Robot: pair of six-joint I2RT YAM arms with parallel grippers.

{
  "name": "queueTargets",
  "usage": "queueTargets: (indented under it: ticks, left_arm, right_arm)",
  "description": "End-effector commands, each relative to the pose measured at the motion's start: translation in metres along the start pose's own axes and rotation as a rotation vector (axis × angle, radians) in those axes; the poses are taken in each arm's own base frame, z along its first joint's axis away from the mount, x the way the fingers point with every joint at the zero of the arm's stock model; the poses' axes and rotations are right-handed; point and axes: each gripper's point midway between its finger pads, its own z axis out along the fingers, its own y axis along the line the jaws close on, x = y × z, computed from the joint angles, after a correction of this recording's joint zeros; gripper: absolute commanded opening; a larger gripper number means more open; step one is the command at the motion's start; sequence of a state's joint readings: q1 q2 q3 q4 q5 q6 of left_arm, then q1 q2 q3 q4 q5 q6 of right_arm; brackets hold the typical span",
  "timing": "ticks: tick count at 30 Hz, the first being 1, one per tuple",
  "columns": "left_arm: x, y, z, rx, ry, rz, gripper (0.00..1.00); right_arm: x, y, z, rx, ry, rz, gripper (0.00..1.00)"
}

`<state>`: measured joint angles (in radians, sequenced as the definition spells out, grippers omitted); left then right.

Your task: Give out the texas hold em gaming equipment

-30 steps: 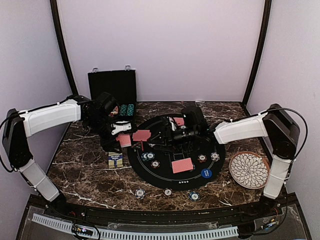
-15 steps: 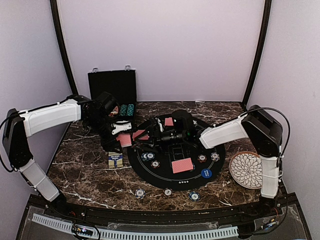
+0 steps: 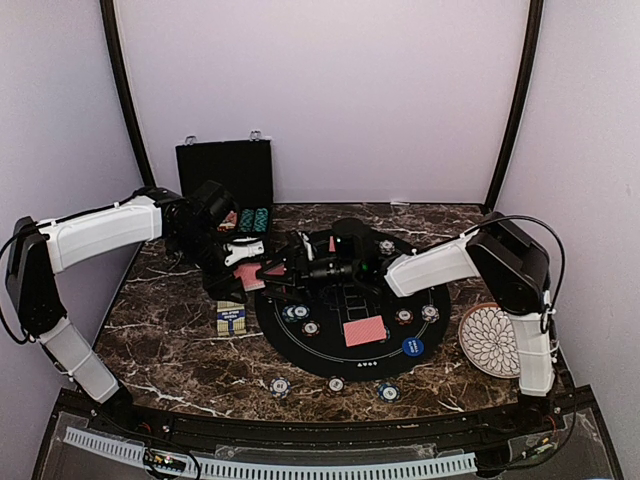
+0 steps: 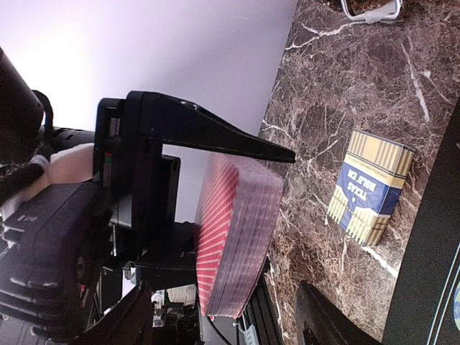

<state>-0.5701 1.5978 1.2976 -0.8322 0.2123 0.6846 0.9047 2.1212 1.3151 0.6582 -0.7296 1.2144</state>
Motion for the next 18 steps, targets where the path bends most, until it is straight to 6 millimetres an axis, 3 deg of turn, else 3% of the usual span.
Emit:
queueTargets:
  ticks: [1, 18]
  left_arm:
    - [-0.015, 0.000, -0.011, 0.006, -0.048, 0.003, 0.00]
    - [-0.014, -0.002, -0.012, 0.011, -0.048, 0.004, 0.00]
  right_arm:
    - [-0.005, 0.012, 0.008, -0.046, -0.007, -0.028, 0.68]
    - [-0.016, 0.013, 0.028, -0.097, -0.017, -0.004, 0.70]
